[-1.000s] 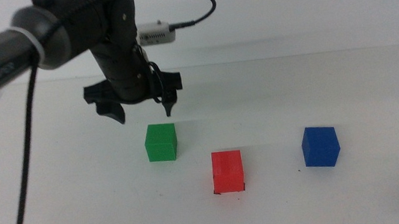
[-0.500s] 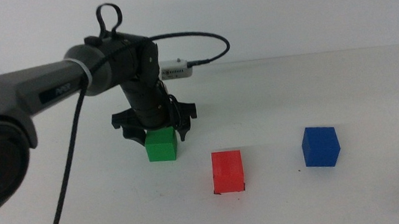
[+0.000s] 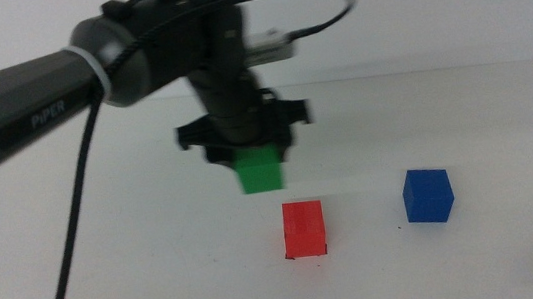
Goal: Stack red cubes first, then green, then blue cubes in a specific spot.
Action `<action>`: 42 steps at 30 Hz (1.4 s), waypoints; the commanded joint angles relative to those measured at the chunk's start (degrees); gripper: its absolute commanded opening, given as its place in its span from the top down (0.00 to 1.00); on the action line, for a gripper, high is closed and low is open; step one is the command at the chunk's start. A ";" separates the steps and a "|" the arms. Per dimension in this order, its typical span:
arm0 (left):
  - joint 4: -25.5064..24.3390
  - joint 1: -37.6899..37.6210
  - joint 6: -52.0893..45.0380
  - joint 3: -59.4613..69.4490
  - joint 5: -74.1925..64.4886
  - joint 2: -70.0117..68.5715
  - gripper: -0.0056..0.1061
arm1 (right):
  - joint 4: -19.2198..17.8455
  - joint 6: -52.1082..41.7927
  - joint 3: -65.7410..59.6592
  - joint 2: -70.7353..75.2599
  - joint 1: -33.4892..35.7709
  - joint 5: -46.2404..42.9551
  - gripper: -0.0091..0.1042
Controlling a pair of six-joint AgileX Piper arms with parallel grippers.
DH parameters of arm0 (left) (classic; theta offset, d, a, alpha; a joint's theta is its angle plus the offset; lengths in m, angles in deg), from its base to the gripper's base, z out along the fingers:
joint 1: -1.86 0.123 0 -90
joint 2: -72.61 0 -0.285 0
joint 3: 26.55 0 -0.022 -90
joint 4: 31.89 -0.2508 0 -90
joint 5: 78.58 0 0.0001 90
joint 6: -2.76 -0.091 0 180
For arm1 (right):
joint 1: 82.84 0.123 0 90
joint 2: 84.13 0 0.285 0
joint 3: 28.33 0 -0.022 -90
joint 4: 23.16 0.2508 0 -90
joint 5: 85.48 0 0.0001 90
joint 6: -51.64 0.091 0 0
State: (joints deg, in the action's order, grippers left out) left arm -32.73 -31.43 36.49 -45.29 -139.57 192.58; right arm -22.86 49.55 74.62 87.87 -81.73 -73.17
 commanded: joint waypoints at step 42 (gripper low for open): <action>-6.22 -10.58 10.67 -0.36 1.66 5.34 0.11 | -0.30 -0.28 -0.16 0.21 -0.50 -0.75 0.10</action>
State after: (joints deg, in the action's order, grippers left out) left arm -38.69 -41.95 47.72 -45.29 -138.46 198.60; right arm -22.86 49.55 74.62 87.87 -81.73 -73.17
